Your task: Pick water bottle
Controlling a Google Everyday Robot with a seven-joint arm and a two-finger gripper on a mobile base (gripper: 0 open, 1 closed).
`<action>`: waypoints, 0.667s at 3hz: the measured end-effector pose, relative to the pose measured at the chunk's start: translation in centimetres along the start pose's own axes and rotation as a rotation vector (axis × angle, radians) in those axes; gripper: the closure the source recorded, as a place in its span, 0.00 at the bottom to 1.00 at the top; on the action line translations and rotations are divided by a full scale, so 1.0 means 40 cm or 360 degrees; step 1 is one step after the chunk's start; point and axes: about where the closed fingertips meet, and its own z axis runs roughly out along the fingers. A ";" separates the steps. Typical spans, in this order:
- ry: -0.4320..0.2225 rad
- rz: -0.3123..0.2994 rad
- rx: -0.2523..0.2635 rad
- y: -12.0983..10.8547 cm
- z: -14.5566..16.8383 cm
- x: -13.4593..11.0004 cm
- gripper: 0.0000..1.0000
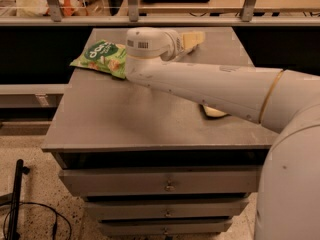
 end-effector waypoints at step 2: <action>0.0045 0.0038 0.0069 0.009 0.000 0.016 0.41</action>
Offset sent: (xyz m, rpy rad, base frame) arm -0.0027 0.0070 -0.0092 0.2082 -0.0691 -0.1327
